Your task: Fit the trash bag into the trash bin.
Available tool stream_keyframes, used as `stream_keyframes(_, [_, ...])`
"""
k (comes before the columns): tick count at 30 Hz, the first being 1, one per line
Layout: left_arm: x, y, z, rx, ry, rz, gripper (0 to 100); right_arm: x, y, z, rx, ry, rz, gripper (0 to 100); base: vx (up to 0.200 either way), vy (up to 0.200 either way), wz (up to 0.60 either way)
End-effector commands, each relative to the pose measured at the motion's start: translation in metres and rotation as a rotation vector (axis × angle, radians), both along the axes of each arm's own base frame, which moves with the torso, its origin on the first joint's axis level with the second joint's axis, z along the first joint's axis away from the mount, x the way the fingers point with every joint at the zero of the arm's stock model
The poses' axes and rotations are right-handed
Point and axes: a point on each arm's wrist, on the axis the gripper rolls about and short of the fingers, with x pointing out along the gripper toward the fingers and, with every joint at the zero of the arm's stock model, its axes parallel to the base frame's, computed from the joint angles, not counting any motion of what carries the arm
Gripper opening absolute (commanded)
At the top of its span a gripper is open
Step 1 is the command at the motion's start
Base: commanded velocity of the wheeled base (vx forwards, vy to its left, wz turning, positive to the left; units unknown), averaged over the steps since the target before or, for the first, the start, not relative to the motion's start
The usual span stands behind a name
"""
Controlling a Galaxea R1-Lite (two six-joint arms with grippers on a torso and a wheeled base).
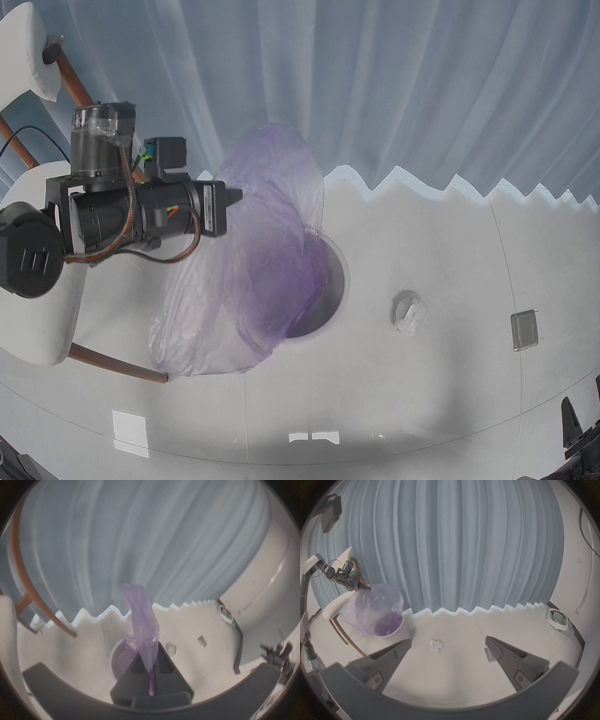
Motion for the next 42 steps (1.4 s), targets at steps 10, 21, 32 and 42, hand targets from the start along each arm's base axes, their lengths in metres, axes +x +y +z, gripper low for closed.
stream_keyframes(10, [-0.041, -0.014, -0.080, 0.396, 0.024, -0.230, 0, 0.000, 0.001, -0.005, -0.026, 0.001, 0.034, 100, 0.000, 0.000, 0.00])
stream_keyframes(21, [-0.045, -0.012, -0.080, 0.399, 0.022, -0.230, 0, 0.017, -0.001, 0.077, 0.208, -0.059, 0.226, 100, 0.000, 0.000, 0.00])
stream_keyframes(32, [-0.057, -0.003, -0.079, 0.388, 0.004, -0.224, 0, 0.094, 0.031, 0.162, 0.512, 0.202, 0.414, 100, 0.000, 0.000, 0.00])
stream_keyframes(42, [-0.057, -0.003, -0.079, 0.391, 0.002, -0.226, 0, 0.129, 0.070, 0.151, 0.487, 0.440, 0.601, 100, 0.000, 0.000, 0.00])
